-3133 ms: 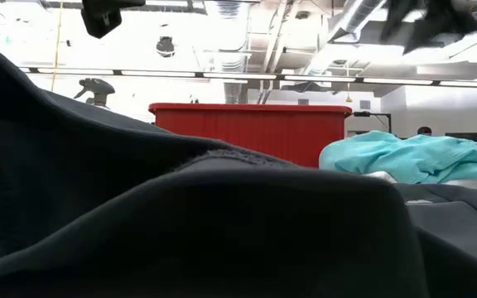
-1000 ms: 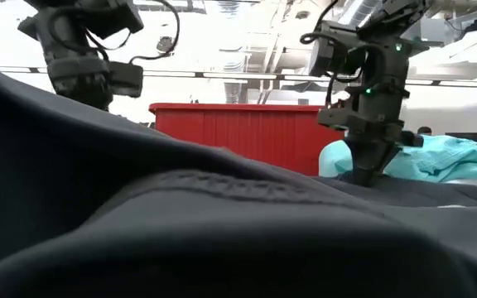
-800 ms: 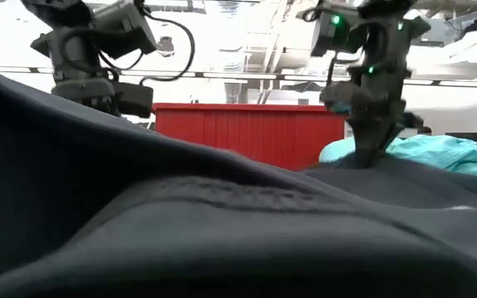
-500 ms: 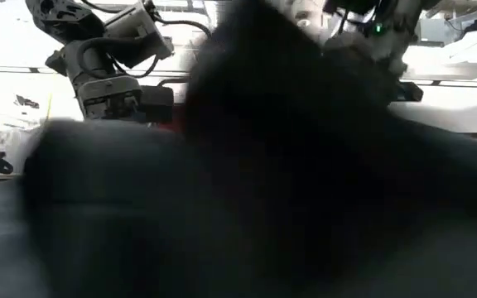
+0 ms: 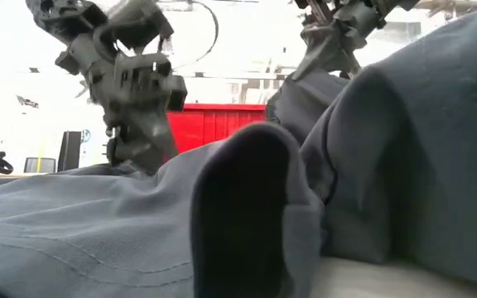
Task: Fold Laundry from Bin
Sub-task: Fold the black shorts
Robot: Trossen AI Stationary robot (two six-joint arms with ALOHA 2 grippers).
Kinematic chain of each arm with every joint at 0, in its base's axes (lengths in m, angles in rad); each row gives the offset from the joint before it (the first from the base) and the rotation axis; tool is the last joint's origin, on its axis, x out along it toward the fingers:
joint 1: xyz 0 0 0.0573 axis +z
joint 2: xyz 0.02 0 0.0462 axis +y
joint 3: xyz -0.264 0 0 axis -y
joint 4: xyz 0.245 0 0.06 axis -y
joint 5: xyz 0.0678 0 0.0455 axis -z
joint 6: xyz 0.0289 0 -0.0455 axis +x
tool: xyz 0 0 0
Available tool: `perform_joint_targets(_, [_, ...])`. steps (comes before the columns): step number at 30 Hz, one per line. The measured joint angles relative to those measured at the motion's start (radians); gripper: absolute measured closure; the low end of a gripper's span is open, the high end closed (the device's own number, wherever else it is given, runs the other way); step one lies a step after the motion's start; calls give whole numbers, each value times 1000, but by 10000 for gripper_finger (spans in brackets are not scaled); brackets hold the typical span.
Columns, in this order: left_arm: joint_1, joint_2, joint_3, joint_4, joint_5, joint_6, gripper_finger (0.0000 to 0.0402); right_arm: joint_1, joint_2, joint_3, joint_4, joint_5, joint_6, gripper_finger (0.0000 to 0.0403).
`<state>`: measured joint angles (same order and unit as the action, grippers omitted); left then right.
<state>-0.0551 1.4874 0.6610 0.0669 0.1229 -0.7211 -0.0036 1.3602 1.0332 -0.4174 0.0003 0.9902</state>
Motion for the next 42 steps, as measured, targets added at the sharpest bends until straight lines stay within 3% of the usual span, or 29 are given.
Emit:
perform_joint_targets(4, [-17,-149,41,-129,0,-49,194,2,-1,0,23,-4,10,366])
perform_joint_targets(9, [-84,-332,52,-537,-214,-92,194,3,1,0,36,-4,14,366])
perform_joint_targets(12, [-120,-385,37,-689,-252,-142,195,3,0,0,48,-4,6,366])
perform_joint_targets(16, [-182,-390,8,-699,-303,-241,221,3,1,0,49,-4,-4,366])
perform_joint_targets(19, [-230,-344,3,-741,-367,-303,263,3,1,0,55,-4,-4,366])
perform_joint_targets(23, [-282,-262,3,-801,-363,-343,323,3,1,0,54,-4,-4,366])
perform_joint_targets(30, [-347,-175,3,-791,-347,-438,396,3,1,0,53,-4,-5,366])
perform_joint_targets(42, [-388,53,13,-335,-204,-418,401,3,1,0,55,-5,-25,366])
